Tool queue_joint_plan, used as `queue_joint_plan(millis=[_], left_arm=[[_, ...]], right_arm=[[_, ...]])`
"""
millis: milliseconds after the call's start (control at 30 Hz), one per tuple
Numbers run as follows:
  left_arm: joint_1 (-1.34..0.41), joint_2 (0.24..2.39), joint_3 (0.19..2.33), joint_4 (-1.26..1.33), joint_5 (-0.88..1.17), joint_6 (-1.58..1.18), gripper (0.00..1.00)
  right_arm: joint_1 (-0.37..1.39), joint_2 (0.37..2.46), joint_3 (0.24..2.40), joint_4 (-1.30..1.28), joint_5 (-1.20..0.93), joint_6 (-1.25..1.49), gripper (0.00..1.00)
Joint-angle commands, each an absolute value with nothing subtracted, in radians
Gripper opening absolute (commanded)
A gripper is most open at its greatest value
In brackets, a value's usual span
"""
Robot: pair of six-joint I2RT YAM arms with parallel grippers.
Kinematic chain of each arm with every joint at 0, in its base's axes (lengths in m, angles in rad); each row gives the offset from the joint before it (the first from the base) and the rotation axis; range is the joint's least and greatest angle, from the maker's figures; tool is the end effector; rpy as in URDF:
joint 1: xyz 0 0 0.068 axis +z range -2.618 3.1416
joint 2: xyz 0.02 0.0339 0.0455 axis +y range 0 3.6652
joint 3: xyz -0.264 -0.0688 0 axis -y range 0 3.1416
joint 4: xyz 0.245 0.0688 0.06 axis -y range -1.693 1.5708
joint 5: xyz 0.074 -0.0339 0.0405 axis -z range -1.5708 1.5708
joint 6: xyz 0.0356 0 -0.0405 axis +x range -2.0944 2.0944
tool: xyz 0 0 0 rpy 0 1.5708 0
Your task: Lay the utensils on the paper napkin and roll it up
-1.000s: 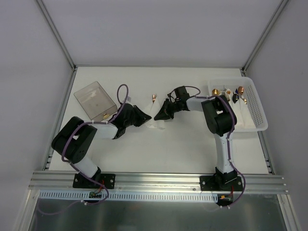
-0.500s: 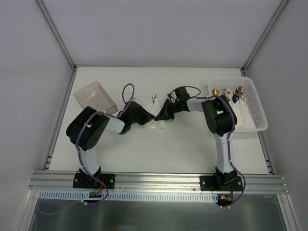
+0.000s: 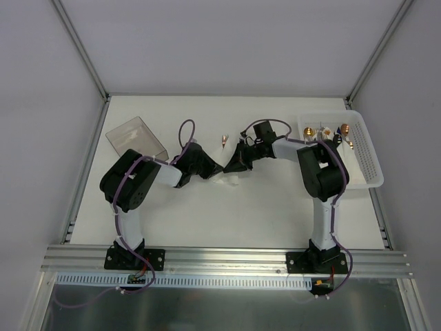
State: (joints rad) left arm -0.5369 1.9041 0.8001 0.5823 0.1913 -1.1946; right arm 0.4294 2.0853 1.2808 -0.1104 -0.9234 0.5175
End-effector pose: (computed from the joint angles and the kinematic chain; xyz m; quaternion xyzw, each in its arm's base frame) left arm 0.3099 -0.1923 0.1169 -0.2330 0.8309 -0.4332 0.2601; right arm 0.3712 0.2012 0.1328 -0.1060 0.8531 0.5068 0.0644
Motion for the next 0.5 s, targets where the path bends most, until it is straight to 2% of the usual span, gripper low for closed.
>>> queue_joint_plan(millis=[0,200,467], left_arm=[[-0.540,1.914,0.807,0.436,0.212,-1.141,0.02],[-0.541,1.893,0.827,0.370,0.235,-1.065,0.02],[-0.541,1.893,0.885,0.290,0.279,-0.976,0.02]], right_arm=[[0.403,1.991,1.333,-0.129,-0.977,0.442,0.08],[0.390,1.986,1.355,-0.268,-0.870,0.177,0.06],[0.403,2.031,1.315,-0.330,-0.792,0.057,0.02]])
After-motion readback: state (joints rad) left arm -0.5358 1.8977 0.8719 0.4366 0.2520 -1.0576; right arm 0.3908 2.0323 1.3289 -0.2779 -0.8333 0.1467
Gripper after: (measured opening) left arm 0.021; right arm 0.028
